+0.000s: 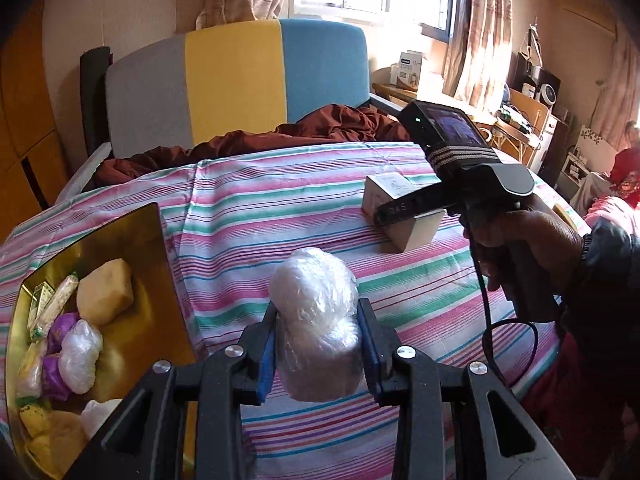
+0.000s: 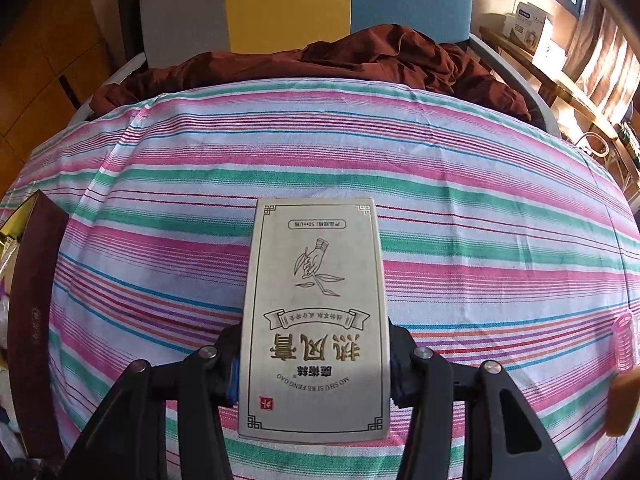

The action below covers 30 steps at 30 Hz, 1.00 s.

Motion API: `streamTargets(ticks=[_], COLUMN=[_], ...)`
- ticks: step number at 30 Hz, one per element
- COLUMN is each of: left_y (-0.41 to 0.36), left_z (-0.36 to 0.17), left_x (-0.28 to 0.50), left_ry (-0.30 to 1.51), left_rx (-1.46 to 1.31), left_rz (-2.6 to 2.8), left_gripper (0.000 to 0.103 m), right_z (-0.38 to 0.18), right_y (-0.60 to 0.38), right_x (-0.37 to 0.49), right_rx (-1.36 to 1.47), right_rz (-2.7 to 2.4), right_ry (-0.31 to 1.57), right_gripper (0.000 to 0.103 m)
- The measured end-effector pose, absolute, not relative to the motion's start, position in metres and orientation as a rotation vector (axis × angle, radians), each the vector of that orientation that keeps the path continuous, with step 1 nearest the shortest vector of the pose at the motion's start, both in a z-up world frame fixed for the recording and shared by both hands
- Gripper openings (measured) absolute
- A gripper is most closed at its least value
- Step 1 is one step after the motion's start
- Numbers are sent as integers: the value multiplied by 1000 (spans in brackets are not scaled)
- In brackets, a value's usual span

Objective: Organize objects
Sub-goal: 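Carry the white bundle over the tray with the left tool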

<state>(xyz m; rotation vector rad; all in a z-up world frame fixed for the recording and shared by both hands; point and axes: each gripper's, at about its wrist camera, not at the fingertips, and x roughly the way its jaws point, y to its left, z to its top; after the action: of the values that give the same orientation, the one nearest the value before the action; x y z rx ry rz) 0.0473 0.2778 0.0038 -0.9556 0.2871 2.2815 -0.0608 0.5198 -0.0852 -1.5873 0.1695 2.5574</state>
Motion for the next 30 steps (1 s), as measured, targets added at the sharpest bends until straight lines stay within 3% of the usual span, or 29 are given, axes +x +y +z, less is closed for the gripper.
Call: streamTargets(ticks=[14,30], left_y=[177,76], left_z=[20,4], left_x=[0,-18], left_ry=[188,19], left_rx=[-1010,-1133], left_rz=[2582,2724], left_gripper=[36,36], right_z=[-91,-81], right_y=[492,404], right_x=[-53,-44], right_rx=[-1624,-1748], right_rz=[2547,2606], right_ry=[7,90], right_gripper=[52,52])
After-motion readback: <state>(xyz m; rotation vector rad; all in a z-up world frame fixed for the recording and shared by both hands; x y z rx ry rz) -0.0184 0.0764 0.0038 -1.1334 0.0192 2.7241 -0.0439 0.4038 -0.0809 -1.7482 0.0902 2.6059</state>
